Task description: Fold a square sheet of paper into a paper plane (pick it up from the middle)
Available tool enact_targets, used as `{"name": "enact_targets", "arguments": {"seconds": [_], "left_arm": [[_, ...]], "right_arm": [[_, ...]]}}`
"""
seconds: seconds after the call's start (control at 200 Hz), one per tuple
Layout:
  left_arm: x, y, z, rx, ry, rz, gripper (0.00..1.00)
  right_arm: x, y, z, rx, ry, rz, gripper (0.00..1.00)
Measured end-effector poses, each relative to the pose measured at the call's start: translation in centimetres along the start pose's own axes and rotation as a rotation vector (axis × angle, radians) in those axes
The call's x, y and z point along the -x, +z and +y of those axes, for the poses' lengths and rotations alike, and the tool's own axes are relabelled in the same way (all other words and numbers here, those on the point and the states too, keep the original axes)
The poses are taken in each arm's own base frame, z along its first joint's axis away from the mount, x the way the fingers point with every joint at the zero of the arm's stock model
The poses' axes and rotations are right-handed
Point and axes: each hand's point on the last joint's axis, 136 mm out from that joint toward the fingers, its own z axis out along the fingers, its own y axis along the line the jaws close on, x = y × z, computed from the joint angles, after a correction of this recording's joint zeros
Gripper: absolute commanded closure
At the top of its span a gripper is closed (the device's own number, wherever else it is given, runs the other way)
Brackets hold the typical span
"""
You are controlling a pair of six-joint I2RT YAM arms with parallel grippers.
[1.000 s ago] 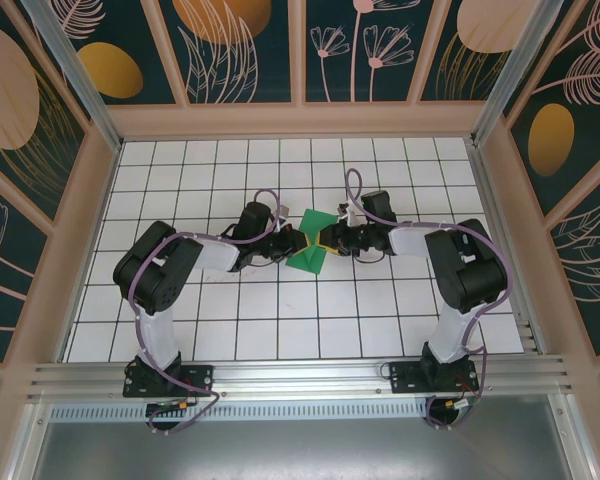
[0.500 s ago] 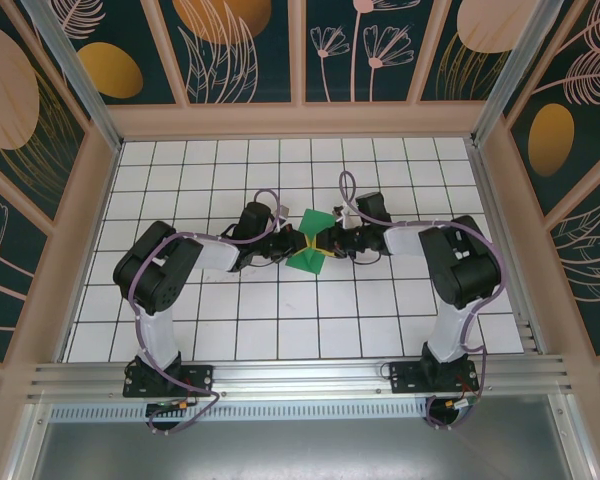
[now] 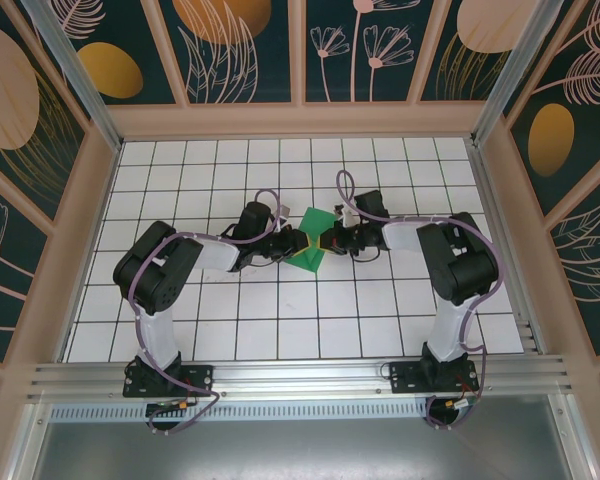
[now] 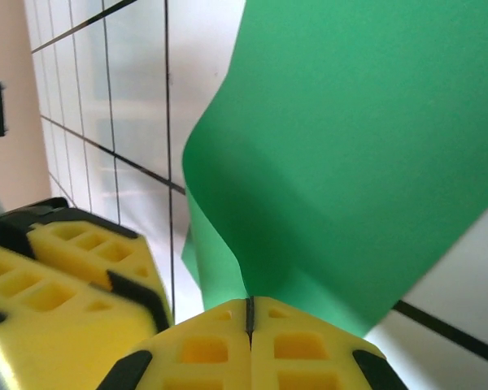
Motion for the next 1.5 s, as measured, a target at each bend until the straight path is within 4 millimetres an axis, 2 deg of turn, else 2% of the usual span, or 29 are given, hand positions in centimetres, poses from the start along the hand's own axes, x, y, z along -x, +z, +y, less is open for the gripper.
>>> {"name": "enact_targets", "arguments": {"seconds": [0.26,0.711,1.151,1.496], "left_arm": [[-0.2,0.0,-0.6,-0.029,0.014,0.014,0.81],[-0.1,1.2,-1.7,-0.051,0.041,0.032,0.81],[-0.8,2.3,-0.3,-0.009,0.032,0.069,0.82],[-1.2,2.5,0.5,0.013,0.020,0.084,0.82]], "right_arm": [[-0.1,0.2,-1.9,-0.078,0.006,-0.002,0.97],[0.9,-0.1,-2.3,-0.131,-0.020,-0.024,0.97],[1.3,-0.2,-2.5,-0.154,-0.029,-0.035,0.97],[1.8,-0.3,-2.4,-0.168,-0.032,-0.048,0.97]]}}
